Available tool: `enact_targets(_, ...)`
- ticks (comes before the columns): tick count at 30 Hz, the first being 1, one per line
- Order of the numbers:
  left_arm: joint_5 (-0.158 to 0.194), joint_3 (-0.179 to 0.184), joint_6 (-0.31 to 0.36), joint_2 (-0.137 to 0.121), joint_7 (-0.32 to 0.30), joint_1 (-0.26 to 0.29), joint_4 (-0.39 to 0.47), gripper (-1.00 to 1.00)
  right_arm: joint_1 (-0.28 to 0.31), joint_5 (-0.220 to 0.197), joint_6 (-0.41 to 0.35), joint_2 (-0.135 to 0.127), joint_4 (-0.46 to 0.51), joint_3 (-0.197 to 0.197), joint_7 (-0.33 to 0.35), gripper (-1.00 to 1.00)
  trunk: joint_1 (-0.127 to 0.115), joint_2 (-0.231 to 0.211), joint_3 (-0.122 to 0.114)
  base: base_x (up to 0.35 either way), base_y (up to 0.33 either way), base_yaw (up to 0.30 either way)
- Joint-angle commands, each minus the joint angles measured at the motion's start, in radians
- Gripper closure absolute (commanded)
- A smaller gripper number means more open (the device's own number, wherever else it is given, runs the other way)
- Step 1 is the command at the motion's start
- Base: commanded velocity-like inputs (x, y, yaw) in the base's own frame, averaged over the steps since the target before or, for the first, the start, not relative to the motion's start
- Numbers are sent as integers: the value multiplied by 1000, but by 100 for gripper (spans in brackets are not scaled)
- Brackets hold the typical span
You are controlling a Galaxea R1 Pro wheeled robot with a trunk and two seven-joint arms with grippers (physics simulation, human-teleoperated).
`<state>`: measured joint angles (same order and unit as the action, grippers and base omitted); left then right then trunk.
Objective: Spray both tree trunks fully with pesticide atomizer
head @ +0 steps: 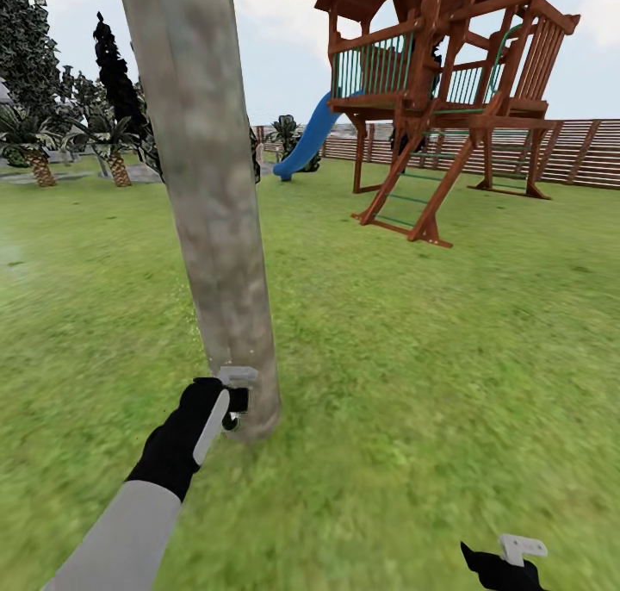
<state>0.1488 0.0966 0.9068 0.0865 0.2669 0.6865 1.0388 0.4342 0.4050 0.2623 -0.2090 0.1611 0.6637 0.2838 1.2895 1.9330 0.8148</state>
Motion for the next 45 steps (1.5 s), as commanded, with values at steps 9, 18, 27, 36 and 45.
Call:
enact_targets(9,16,65,3,-45,0,-1,9,100,0,0,0,0,0,0,0,-100,0,0,0,-155,0,0)
enact_targets(18,19,31,5,-78,-4,1,14,100,0,0,0,0,0,0,0,-100,0,0,0,-18,0,0)
enact_targets(27,19,71,87,-27,-2,3,87,100,0,0,0,0,0,0,0,-100,0,0,0,0,0,0)
enact_targets(36,13,49,100,-67,-3,0,178,100,0,0,0,0,0,0,0,-100,0,0,0,-12,0,0)
enact_targets(45,17,46,106,-56,0,15,181,100,0,0,0,0,0,1,0,-100,0,0,0,-118,19,0)
